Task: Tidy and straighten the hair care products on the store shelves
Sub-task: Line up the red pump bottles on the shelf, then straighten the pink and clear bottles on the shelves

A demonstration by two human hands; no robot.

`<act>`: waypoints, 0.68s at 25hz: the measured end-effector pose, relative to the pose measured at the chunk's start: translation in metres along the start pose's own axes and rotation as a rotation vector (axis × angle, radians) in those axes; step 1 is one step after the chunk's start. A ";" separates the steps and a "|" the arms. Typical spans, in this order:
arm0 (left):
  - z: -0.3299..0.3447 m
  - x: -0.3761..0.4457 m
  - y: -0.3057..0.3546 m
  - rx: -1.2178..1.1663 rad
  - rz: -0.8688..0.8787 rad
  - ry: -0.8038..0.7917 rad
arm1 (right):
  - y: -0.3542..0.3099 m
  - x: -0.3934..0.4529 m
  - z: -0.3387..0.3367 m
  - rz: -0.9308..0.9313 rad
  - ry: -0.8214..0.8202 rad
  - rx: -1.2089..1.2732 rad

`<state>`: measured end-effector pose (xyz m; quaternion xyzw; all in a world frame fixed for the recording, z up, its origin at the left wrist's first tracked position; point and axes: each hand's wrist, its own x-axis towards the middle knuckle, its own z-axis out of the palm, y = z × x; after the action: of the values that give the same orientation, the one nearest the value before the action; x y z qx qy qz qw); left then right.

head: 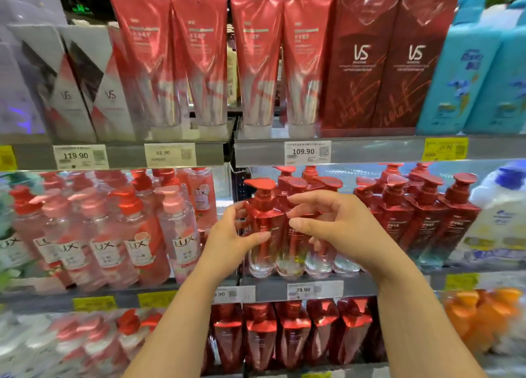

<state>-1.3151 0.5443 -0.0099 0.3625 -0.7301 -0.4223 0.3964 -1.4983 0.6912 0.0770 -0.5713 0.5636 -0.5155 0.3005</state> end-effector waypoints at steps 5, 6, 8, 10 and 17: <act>0.001 0.008 -0.012 0.001 -0.014 -0.069 | -0.001 -0.009 -0.001 0.052 0.066 -0.028; 0.000 0.009 -0.012 0.000 -0.017 -0.098 | 0.000 -0.008 0.001 0.057 0.076 -0.033; -0.003 0.010 -0.012 0.017 -0.016 -0.143 | 0.000 -0.006 0.006 0.068 0.097 -0.031; -0.004 0.008 -0.010 0.061 -0.005 -0.169 | -0.001 -0.004 0.014 0.080 0.099 -0.043; -0.049 -0.040 -0.016 0.103 -0.003 -0.094 | -0.013 0.016 0.074 0.047 0.007 -0.188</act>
<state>-1.2517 0.5561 -0.0192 0.3632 -0.7681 -0.4013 0.3421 -1.4283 0.6610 0.0719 -0.5819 0.6236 -0.4551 0.2556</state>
